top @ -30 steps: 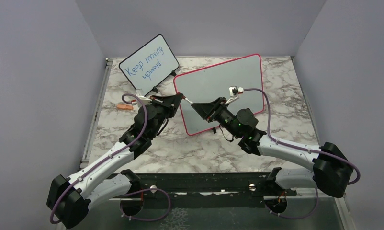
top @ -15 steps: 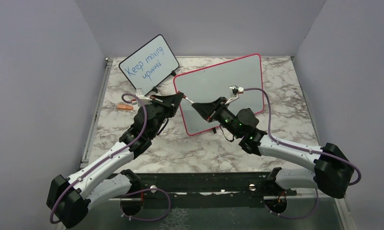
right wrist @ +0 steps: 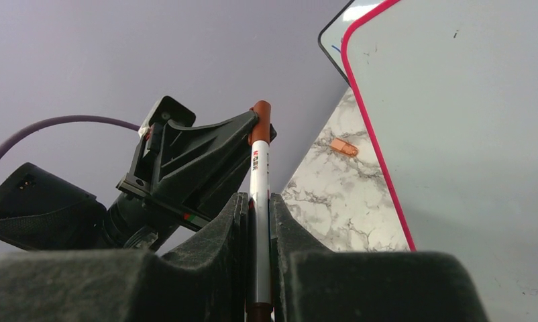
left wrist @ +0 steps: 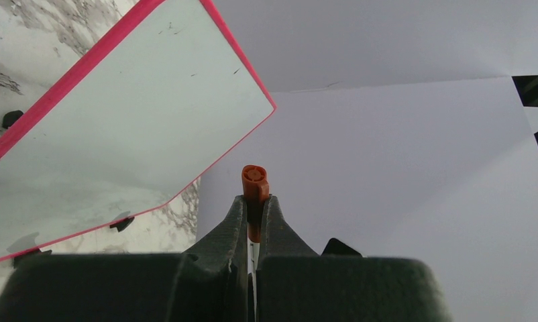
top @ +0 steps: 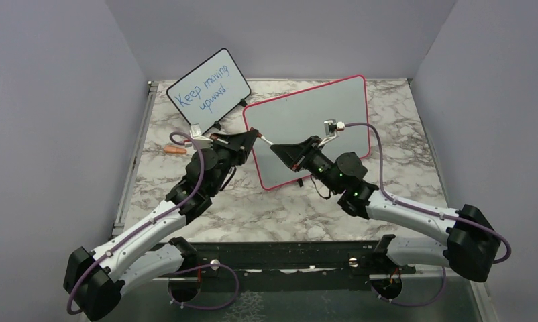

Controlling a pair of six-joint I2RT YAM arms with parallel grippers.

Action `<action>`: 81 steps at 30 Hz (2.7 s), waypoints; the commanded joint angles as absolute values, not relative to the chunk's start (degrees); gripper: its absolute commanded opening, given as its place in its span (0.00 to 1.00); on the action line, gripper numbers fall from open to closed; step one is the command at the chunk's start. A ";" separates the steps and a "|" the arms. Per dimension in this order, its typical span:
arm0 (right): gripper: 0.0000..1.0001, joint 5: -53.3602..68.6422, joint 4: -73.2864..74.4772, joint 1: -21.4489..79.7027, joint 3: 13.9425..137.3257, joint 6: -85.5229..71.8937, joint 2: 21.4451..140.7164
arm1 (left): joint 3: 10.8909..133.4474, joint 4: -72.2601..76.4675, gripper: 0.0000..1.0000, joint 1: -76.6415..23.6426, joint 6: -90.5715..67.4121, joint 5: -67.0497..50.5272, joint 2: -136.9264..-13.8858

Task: Write a sentence on the whiteboard
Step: Open the whiteboard marker at the center of the board, then place the pen cap at the center of the board.

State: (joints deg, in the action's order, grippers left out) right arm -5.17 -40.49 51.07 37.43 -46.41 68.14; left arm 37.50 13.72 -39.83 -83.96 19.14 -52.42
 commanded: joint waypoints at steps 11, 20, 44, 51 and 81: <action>0.01 -2.88 -38.41 51.50 31.73 -46.71 61.24 | 35.62 16.61 0.00 -39.34 -84.65 34.67 -48.53; 0.00 -6.47 -34.11 51.50 29.68 -44.05 56.41 | 35.33 12.63 0.00 -39.34 -79.35 37.32 -46.55; 0.01 -19.36 -0.66 51.50 38.39 -28.95 43.80 | 42.85 -31.19 0.02 -37.10 -57.39 24.55 -57.42; 0.01 -22.49 4.39 51.50 39.21 -27.05 40.99 | 44.40 -33.95 0.01 -24.78 -49.21 13.27 -63.84; 0.01 -25.66 8.98 51.50 42.60 -18.59 42.23 | 53.68 -32.80 0.26 -15.03 -33.30 5.63 -89.37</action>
State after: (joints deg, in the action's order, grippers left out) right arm -23.55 6.85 51.07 39.97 -21.69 41.76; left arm 54.72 -33.74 -15.33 -33.95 6.81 -91.00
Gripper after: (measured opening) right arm 0.173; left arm 0.246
